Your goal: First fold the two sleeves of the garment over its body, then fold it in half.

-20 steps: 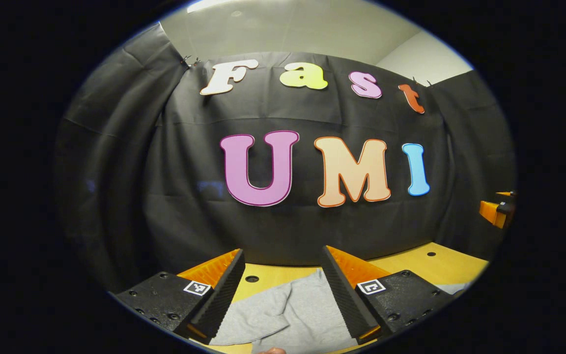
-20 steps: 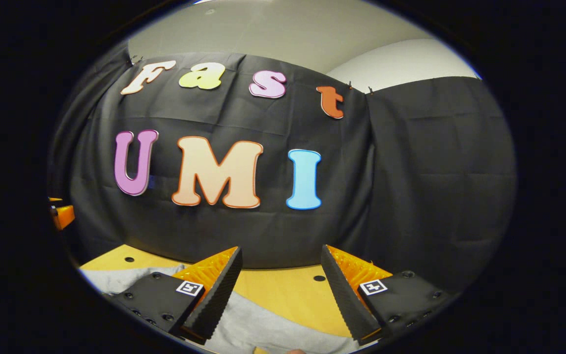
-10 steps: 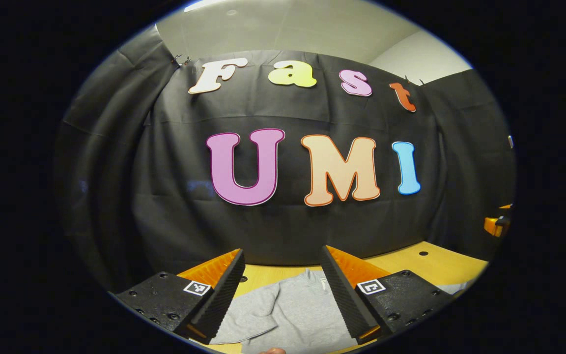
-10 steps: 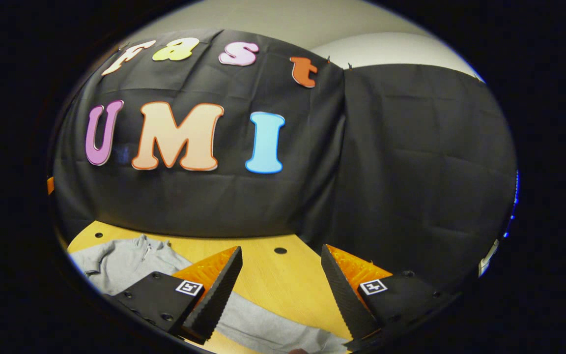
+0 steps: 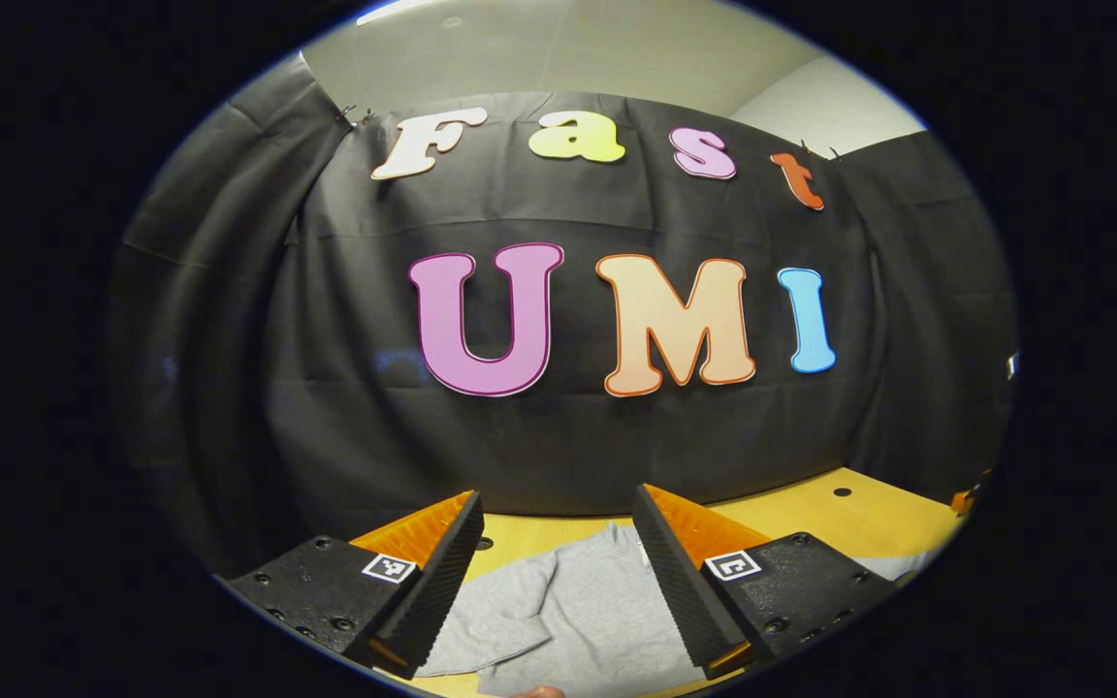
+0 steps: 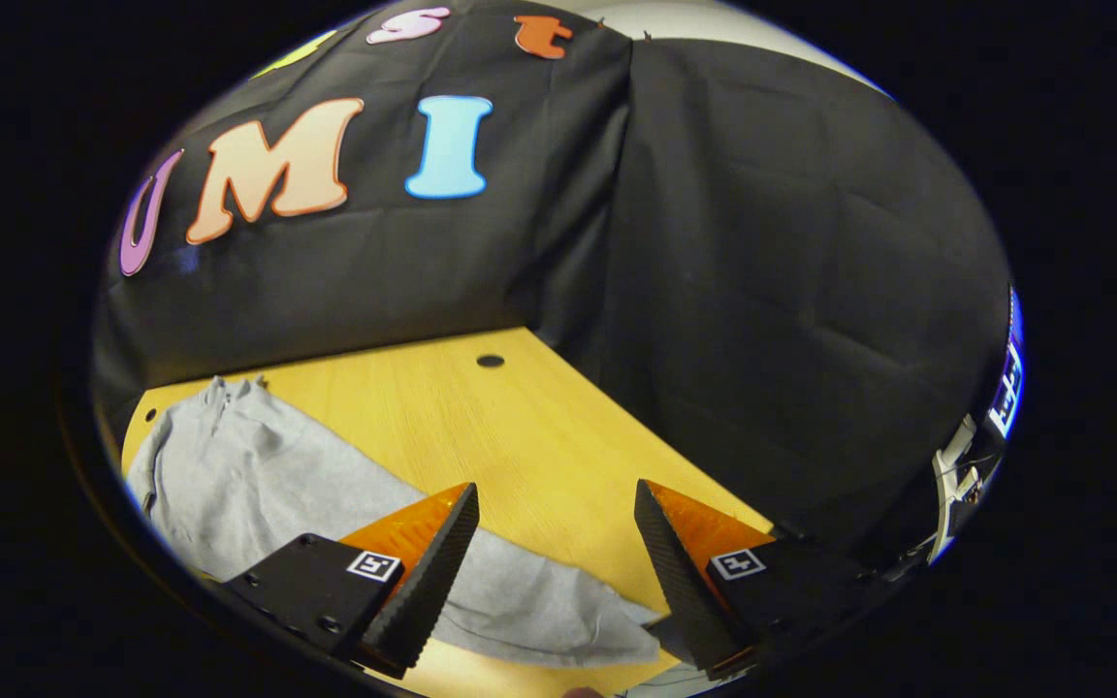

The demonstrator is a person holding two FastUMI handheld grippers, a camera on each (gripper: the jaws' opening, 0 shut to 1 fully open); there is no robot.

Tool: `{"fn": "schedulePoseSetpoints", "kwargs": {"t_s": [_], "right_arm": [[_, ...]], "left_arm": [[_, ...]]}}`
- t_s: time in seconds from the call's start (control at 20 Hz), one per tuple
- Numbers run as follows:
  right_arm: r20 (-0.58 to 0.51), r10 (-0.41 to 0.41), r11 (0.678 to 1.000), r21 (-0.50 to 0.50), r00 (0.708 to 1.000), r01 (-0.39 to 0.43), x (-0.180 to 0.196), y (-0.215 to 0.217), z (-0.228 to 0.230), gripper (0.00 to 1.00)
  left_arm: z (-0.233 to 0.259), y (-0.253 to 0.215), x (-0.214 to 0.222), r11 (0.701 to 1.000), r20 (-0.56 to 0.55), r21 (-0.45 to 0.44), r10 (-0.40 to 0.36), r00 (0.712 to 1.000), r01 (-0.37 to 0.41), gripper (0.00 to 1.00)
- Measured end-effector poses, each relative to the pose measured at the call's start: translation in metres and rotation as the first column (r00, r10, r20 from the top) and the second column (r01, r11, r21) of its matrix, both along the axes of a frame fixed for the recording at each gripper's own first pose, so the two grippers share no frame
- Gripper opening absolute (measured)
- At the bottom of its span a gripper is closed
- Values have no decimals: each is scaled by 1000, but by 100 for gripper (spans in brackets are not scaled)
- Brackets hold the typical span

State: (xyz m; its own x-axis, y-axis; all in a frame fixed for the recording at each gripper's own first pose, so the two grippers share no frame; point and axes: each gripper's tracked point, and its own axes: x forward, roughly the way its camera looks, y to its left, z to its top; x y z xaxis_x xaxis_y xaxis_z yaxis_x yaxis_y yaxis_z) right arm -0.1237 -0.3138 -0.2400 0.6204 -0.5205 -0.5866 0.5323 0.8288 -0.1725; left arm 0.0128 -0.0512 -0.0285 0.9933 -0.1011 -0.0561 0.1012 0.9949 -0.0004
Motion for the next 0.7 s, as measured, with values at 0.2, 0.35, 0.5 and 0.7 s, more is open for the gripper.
{"fn": "schedulePoseSetpoints", "kwargs": {"t_s": [0.2, 0.35, 0.5, 0.7], "right_arm": [[-110, -60, 994, 80, 992, 69, -26, -10, -47, 100], [-192, -81, 990, 99, 978, 101, -54, -16, -74, 100], [-267, -82, 985, 124, 960, 118, -72, -14, -97, 100], [-346, -62, 984, 137, 936, 115, -87, -10, -117, 100]], "left_arm": [[-2, -9, 3, 1000, 0, 14, -13, 1000, 13, 92], [-4, -14, 4, 1000, -3, 20, -20, 1000, 20, 94], [-4, -17, 5, 999, -4, 24, -25, 1000, 25, 92], [-5, -17, 5, 999, -7, 27, -22, 1000, 22, 93]]}}
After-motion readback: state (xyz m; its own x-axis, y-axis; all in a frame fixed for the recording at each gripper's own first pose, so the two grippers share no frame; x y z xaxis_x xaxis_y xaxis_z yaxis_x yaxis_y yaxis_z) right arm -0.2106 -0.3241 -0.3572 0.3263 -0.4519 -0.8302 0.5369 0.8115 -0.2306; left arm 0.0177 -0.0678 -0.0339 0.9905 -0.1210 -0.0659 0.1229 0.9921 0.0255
